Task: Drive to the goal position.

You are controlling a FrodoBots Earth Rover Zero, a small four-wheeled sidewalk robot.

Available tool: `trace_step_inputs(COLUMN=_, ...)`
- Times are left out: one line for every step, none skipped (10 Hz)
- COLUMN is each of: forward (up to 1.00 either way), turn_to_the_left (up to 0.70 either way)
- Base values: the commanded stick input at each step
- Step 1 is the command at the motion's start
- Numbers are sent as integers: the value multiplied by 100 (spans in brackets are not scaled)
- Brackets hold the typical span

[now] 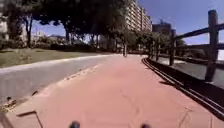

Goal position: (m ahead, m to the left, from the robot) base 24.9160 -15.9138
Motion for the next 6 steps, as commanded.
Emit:
trace_step_inputs(forward=100, turn_to_the_left=-38)
trace_step_inputs(forward=100, turn_to_the_left=0)
trace_step_inputs(forward=100, turn_to_the_left=0)
trace_step_inputs(forward=100, turn_to_the_left=0)
trace_step_inputs(forward=100, turn_to_the_left=0)
trace_step_inputs(forward=100, turn_to_the_left=0)
